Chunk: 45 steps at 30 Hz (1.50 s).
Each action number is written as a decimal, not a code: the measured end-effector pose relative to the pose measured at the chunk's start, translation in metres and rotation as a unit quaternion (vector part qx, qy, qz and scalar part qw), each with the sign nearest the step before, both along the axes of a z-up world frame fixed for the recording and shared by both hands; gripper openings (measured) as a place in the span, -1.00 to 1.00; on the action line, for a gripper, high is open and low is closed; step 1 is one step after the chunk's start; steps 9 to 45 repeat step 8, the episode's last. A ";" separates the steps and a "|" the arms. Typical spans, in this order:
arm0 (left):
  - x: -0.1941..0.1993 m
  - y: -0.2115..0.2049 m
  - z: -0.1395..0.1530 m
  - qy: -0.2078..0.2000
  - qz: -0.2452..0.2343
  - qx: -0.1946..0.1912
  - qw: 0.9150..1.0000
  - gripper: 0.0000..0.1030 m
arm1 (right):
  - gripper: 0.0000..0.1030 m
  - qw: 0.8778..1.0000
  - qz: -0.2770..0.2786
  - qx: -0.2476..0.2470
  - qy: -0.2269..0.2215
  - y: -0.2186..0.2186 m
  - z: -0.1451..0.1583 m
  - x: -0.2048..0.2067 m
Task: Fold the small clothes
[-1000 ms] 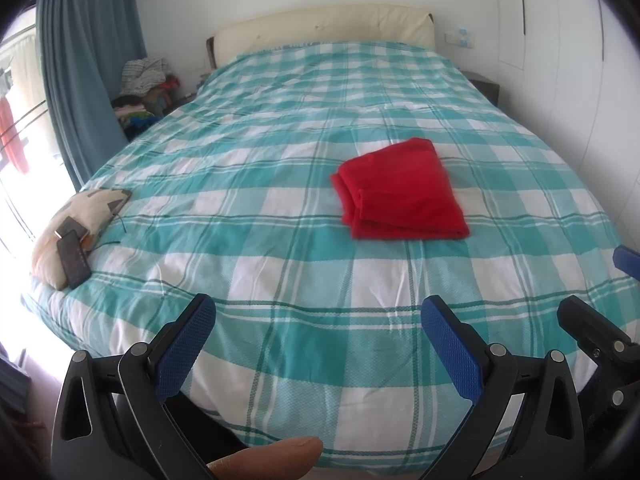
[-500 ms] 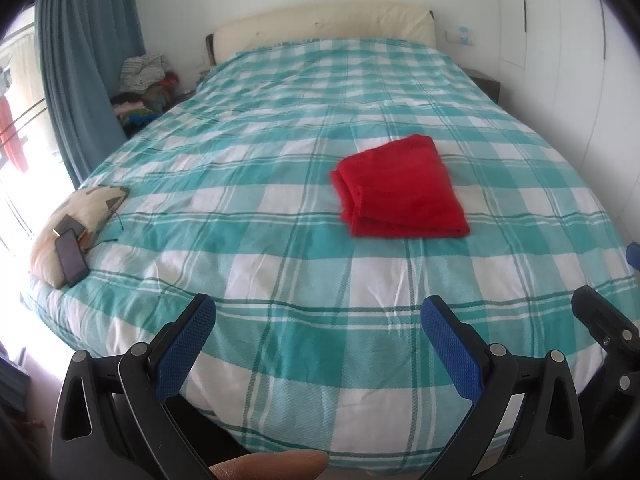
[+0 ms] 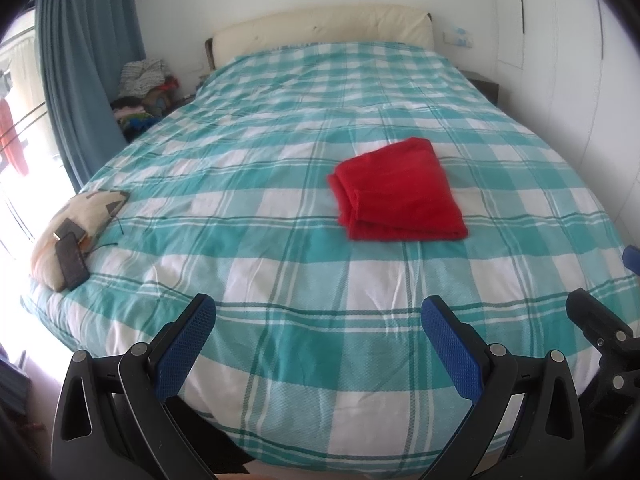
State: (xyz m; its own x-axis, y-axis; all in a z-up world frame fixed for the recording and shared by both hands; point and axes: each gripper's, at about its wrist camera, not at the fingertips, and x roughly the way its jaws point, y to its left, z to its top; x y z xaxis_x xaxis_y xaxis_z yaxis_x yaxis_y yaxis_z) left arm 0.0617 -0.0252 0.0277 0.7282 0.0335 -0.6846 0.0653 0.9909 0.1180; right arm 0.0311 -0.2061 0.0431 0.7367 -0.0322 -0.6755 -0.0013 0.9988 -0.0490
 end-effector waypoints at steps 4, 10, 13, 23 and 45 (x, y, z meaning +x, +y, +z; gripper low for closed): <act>0.000 0.001 0.000 -0.001 -0.001 0.002 1.000 1.00 | 0.99 1.000 0.000 0.001 0.001 0.000 -0.002 0.001; 0.000 0.001 0.000 -0.004 -0.001 0.003 1.000 0.99 | 0.99 1.000 0.000 0.001 0.001 0.000 -0.002 0.001; 0.000 0.001 0.000 -0.004 -0.001 0.003 1.000 0.99 | 0.99 1.000 0.000 0.001 0.001 0.000 -0.002 0.001; 0.000 0.001 0.000 -0.004 -0.001 0.003 1.000 0.99 | 0.99 1.000 0.000 0.001 0.001 0.000 -0.002 0.001; 0.000 0.001 0.000 -0.004 -0.001 0.003 1.000 0.99 | 0.99 1.000 0.000 0.001 0.001 0.000 -0.002 0.001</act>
